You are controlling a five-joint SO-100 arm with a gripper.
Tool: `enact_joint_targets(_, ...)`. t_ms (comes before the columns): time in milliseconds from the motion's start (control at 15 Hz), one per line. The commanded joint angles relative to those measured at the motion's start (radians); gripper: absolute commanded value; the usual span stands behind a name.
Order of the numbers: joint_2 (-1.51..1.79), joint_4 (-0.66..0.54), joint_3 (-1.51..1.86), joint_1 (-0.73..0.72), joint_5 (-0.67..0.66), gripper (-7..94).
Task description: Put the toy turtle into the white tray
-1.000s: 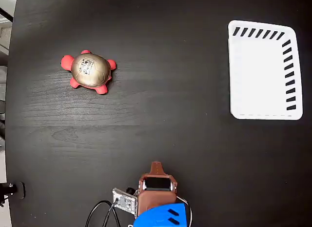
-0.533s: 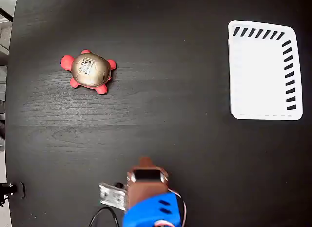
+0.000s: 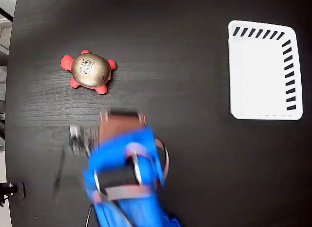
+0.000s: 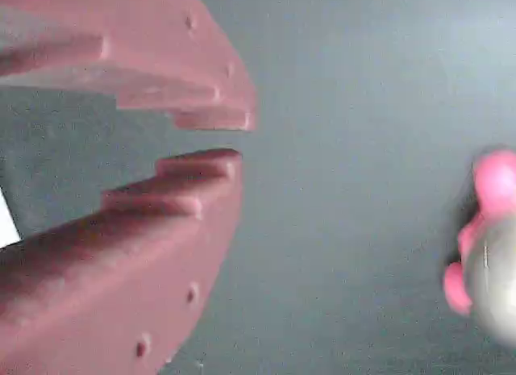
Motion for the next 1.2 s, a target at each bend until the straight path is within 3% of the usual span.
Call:
enact_joint_targets(0,-0.21,0.035,-0.308,-0.031,0.061,0)
enact_joint_targets(400,-0.676,0.195,-0.848,-0.117,0.175,0)
enact_joint_targets(667,-0.83,0.273,-1.049,-0.133,0.241,8)
enact_joint_targets(1133,-1.039,0.353,-1.261,-0.138,0.262,42)
